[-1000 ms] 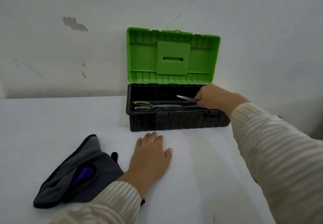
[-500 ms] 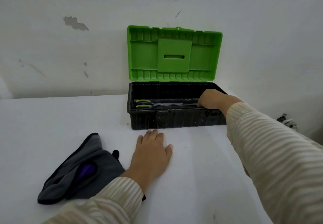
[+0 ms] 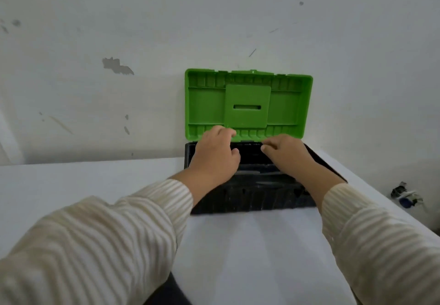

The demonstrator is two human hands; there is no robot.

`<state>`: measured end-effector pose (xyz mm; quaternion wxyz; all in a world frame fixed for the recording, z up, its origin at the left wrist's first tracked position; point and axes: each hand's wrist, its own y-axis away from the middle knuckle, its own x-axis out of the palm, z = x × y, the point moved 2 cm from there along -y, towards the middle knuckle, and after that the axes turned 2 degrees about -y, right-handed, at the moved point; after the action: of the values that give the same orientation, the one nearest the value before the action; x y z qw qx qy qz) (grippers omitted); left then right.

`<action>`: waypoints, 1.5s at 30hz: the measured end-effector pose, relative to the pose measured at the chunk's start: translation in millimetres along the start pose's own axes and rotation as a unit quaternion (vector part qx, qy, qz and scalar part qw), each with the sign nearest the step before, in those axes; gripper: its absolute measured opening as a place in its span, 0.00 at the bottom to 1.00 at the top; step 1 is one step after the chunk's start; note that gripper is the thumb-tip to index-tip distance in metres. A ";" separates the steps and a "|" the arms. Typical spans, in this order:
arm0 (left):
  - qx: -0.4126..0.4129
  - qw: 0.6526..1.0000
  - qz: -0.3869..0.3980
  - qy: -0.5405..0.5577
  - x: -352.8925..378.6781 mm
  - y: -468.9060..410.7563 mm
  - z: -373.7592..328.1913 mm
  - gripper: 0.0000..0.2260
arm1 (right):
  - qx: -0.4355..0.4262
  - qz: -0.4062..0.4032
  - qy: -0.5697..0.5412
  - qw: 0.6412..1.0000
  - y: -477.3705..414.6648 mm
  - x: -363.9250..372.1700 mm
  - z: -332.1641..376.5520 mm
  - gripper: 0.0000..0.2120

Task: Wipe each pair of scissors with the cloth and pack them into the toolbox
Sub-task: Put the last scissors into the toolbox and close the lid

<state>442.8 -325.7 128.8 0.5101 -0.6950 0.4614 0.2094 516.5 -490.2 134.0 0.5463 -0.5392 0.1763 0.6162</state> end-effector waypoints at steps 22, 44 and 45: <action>-0.059 0.977 0.021 -0.204 -64.2 -153.0 35.9 0.21 | -0.025 0.050 0.152 0.987 -151.1 -80.5 14.0 0.23; -0.087 0.932 0.248 -0.250 -7.5 77.8 -12.8 0.39 | 0.069 0.190 0.033 0.979 77.4 -15.6 -3.2 0.32; -0.088 0.930 0.248 -0.256 -7.9 76.6 -12.2 0.38 | 0.072 0.189 0.029 0.979 76.3 -16.3 -2.3 0.32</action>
<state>371.3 -337.5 100.2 0.4793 -0.5231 0.4524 0.5403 448.7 -525.9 118.8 0.4516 -0.4734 0.3346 0.6782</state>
